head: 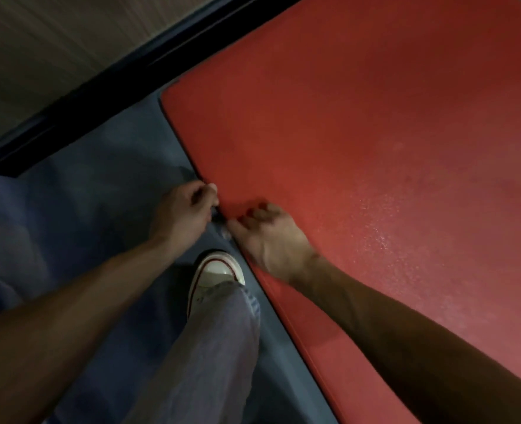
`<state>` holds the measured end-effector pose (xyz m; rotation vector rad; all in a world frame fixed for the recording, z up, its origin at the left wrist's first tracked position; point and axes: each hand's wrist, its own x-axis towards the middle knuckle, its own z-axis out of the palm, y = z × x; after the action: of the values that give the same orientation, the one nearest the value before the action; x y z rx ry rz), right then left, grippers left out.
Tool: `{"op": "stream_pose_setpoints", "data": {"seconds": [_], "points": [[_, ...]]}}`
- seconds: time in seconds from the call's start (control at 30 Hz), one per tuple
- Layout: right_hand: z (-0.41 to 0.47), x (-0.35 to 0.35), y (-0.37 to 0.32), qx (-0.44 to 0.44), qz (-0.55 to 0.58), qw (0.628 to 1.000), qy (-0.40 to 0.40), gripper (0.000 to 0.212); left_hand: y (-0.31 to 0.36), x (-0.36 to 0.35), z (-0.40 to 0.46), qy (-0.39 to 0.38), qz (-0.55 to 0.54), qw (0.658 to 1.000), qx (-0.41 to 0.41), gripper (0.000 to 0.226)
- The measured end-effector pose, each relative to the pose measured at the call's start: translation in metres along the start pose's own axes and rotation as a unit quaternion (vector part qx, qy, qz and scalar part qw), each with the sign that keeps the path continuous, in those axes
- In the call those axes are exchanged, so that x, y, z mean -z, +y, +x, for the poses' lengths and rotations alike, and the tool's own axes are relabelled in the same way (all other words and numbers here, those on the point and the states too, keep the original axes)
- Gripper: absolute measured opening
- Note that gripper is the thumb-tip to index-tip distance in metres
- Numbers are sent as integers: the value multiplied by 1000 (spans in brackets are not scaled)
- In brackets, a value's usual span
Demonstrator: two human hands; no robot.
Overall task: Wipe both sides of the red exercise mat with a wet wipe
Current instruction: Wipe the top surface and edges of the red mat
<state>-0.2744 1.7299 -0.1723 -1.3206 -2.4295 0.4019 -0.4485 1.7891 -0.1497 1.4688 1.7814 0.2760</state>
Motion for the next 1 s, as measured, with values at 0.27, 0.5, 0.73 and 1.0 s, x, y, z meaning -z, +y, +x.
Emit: {"op": "stream_pose_setpoints", "data": {"seconds": [0.27,0.5,0.73,1.0], "points": [[-50,52,98,-117,-84,987,70,30,20,-11,2,-47,-39,996,-58,33],[-51,60,69,-237,6,971,20,20,38,-26,-1,-62,-68,994,-64,35],[-79,85,148,-164,-147,970,105,17,46,-32,6,-89,-74,989,-92,35],[-72,51,114,-116,-69,990,29,20,72,-50,19,-115,-46,986,-108,35]]}}
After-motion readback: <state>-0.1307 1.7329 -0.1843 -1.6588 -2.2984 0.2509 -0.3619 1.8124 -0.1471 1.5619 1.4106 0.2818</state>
